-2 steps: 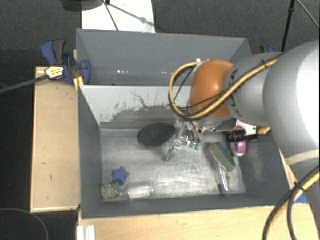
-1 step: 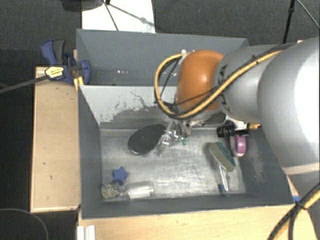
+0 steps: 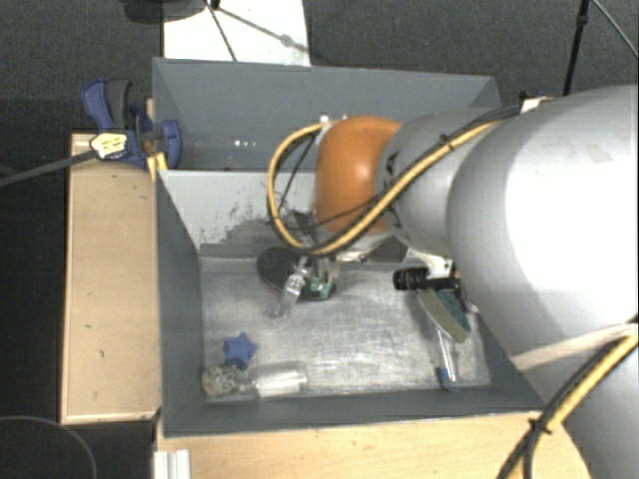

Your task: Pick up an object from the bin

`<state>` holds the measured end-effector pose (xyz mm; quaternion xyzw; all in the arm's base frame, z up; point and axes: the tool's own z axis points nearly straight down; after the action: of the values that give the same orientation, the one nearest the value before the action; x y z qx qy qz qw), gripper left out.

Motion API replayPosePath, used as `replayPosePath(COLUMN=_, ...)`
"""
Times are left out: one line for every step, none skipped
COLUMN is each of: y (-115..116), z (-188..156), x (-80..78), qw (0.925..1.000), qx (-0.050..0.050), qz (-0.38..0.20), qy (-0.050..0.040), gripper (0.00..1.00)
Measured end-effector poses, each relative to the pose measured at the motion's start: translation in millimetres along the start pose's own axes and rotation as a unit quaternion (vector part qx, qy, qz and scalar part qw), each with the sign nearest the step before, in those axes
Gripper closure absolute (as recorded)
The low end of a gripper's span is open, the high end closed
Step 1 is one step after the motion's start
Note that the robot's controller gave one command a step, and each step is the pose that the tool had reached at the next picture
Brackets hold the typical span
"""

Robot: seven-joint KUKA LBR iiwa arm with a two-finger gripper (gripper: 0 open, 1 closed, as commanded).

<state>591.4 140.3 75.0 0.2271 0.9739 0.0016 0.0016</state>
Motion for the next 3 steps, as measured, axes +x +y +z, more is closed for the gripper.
replayPosePath(y=-1.9, z=-1.0, x=-0.7, qw=1.0000, qx=0.002, qz=0.000, qy=0.0008, gripper=1.00)
replayPosePath(y=-2.2, z=-0.2, x=-0.4, qw=1.0000, qx=0.002, qz=-0.001, qy=0.0009, gripper=0.00)
replayPosePath(y=-2.1, z=-1.0, x=-0.7, qw=1.0000, qx=0.002, qz=-0.001, qy=0.0009, gripper=1.00)
